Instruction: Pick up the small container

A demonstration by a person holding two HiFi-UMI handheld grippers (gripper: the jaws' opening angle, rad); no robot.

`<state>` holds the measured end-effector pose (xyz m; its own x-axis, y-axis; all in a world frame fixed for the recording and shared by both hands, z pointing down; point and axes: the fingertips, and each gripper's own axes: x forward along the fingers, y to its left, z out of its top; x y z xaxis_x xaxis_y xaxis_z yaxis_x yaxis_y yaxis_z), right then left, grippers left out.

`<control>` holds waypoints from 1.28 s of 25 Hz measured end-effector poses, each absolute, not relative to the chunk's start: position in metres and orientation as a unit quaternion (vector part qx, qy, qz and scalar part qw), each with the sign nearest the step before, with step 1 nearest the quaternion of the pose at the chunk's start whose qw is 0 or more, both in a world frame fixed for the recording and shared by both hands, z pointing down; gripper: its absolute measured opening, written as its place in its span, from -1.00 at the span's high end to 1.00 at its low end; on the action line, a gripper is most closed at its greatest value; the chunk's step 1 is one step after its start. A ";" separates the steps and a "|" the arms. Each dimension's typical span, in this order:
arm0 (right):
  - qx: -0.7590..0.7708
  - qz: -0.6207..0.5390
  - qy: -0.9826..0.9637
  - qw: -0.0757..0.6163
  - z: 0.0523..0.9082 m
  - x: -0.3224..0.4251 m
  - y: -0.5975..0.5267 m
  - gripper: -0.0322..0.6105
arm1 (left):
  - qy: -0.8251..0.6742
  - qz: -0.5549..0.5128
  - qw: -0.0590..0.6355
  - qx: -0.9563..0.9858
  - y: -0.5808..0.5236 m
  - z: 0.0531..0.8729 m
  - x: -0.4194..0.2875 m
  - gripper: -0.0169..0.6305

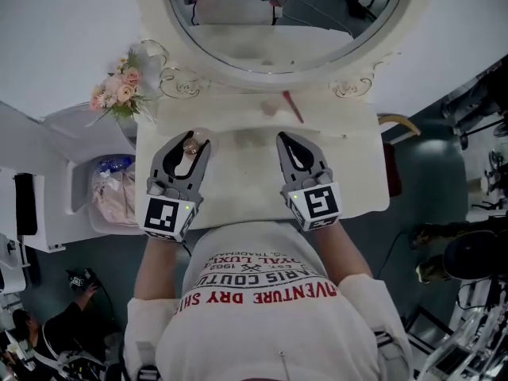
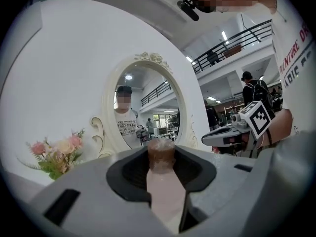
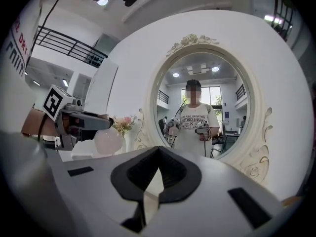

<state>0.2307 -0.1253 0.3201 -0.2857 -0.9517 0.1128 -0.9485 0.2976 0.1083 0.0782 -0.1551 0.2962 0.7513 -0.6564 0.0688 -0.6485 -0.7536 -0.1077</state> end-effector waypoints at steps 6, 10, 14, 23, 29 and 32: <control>0.603 -0.017 -0.795 0.064 0.314 0.240 -0.122 0.90 | 0.350 -0.043 0.038 -0.935 -0.153 0.287 0.079 0.50; 0.597 -0.022 -0.799 0.067 0.315 0.237 -0.120 0.90 | 0.343 -0.043 0.037 -0.938 -0.150 0.289 0.083 0.50; 0.587 -0.022 -0.806 0.070 0.318 0.233 -0.118 0.91 | 0.343 -0.040 0.034 -0.938 -0.148 0.294 0.085 0.50; 0.591 -0.016 -0.803 0.070 0.320 0.239 -0.115 0.91 | 0.343 -0.048 0.032 -0.937 -0.144 0.302 0.087 0.50; 0.587 -0.018 -0.806 0.073 0.322 0.236 -0.114 0.91 | 0.339 -0.051 0.032 -0.939 -0.144 0.307 0.089 0.50; 0.587 -0.020 -0.806 0.074 0.323 0.234 -0.113 0.90 | 0.337 -0.054 0.031 -0.940 -0.142 0.311 0.091 0.50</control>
